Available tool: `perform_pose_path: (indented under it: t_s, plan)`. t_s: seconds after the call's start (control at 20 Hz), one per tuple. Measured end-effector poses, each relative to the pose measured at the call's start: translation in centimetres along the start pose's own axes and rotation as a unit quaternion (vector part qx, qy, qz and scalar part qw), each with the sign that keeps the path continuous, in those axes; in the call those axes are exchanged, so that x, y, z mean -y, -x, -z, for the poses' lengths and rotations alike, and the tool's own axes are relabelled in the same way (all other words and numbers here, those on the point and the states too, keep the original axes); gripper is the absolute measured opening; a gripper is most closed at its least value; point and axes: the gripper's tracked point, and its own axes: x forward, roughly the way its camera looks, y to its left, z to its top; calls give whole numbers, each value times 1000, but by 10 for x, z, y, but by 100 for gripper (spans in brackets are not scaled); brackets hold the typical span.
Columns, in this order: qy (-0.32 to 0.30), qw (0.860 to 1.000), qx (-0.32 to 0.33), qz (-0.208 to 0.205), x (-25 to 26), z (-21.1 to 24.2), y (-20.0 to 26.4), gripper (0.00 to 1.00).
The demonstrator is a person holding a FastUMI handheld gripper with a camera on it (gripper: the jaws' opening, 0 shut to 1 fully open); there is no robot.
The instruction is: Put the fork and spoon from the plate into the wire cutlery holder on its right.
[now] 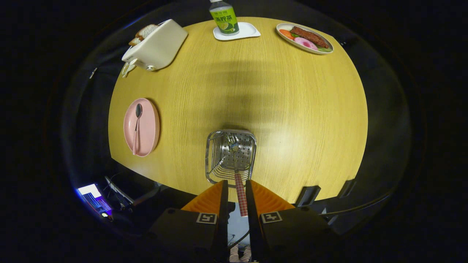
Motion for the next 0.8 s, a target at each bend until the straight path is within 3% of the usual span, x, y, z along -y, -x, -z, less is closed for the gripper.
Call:
perform_pose_path:
  t_s: [0.25,0.5,0.8]
  plan:
    - [2,996,74,-40,-35,-8,44,29]
    - [25,987,123,-97,-110,-11,78,29]
    - [66,976,147,-147,-219,-15,70,29]
